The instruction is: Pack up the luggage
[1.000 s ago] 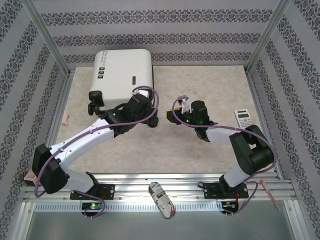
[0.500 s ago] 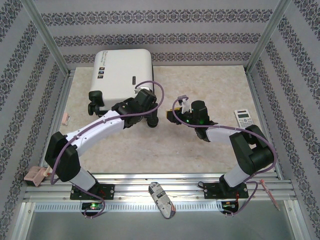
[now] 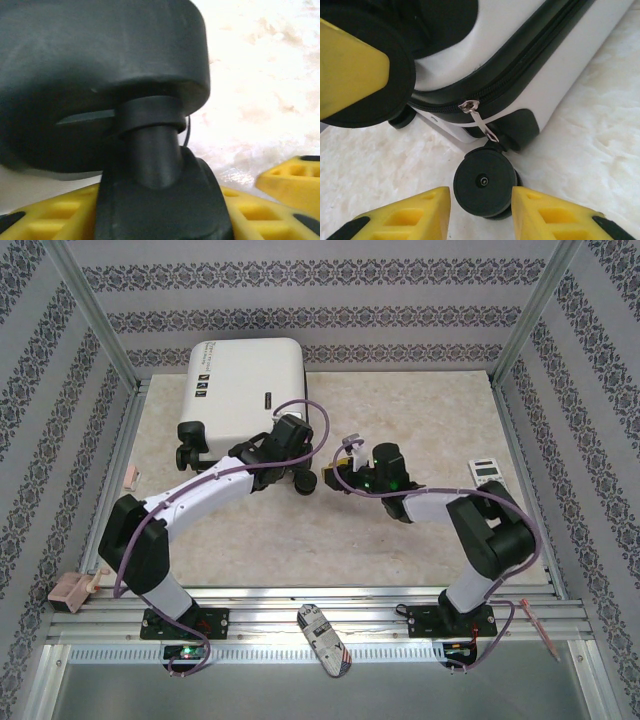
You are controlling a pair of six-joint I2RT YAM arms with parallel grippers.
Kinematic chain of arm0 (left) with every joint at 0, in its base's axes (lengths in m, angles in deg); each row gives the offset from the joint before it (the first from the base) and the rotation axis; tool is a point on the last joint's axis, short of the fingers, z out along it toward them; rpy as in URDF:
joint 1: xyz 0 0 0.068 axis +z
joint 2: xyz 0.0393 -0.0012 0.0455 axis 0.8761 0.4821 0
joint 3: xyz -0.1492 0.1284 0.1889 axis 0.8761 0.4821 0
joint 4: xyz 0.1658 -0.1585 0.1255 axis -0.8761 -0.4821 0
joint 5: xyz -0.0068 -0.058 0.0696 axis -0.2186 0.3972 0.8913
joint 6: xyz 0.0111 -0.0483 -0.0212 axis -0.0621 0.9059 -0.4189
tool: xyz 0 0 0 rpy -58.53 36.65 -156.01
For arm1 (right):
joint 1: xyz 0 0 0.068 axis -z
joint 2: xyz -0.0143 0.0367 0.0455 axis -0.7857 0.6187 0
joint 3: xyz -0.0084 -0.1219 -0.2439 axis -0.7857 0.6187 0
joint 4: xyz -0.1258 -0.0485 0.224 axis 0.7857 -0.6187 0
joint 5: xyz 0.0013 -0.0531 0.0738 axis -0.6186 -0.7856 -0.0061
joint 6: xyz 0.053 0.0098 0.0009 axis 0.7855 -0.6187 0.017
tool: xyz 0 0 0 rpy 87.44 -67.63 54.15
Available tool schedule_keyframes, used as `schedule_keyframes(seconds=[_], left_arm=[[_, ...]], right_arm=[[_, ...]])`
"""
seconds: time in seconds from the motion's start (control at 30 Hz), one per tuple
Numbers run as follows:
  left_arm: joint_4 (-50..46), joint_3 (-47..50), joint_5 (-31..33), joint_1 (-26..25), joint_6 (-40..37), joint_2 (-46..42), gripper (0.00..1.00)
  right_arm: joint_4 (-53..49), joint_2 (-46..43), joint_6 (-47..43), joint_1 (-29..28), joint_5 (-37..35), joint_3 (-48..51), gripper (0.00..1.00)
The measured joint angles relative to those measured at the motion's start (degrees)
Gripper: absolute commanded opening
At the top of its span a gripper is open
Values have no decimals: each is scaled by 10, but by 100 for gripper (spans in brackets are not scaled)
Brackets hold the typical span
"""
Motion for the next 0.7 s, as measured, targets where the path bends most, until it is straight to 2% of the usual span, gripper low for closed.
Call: schedule_keyframes(seconds=[0.13, 0.3, 0.7], left_arm=[[0, 0, -4, 0, 5, -2, 35], [10, 24, -21, 4, 2, -25, 31], [17, 114, -68, 15, -19, -131, 30]], right_arm=[[16, 35, -16, -1, 17, -19, 38], [30, 47, -40, -3, 34, -35, 38], [38, 57, -71, -51, 73, -44, 40]])
